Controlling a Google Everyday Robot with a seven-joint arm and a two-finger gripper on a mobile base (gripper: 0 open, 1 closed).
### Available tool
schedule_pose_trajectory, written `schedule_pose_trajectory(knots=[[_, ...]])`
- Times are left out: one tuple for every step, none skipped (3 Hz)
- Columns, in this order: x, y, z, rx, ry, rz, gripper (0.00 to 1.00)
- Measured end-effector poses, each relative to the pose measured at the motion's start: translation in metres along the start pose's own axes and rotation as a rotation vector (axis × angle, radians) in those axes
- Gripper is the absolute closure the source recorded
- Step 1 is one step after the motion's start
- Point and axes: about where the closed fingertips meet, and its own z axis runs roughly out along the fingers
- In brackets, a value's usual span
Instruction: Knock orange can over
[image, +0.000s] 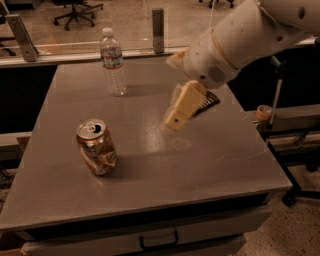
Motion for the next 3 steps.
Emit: schedule_pose_trajectory(knots=[[-0.036, -0.019, 0.03, -0.017, -0.143, -0.033, 0.0], [-0.048, -0.014, 0.065, -0.075, -0.274, 0.017, 0.0], [-0.041, 0.006, 0.091, -0.145, -0.363, 0.088, 0.0]])
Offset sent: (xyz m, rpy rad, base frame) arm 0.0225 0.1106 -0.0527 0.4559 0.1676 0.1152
